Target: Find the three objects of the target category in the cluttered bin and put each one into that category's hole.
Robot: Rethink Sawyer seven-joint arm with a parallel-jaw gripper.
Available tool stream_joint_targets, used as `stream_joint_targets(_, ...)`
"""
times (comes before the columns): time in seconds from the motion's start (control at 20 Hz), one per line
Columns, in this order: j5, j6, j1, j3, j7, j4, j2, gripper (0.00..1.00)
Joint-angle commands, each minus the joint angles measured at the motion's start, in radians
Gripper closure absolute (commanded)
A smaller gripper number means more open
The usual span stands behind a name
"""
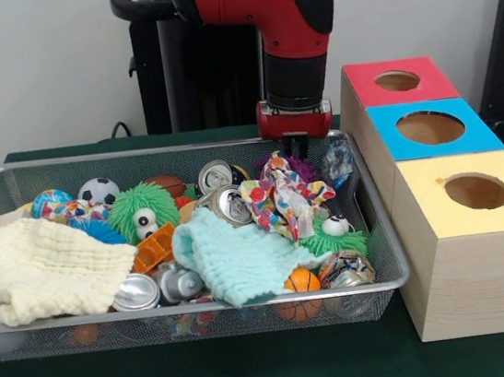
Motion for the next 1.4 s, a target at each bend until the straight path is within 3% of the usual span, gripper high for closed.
stream_joint_targets(0.05, -0.021, 0.044, -0.039, 0.032, 0.174, 0.03, -0.016, 1.0)
stream_joint_targets(0.5, -0.001, 0.023, -0.032, 0.038, 0.195, 0.025, -0.002, 1.0)
stream_joint_targets(1.4, 0.056, 0.173, 0.032, 0.007, 0.195, 0.08, -0.203, 1.0)
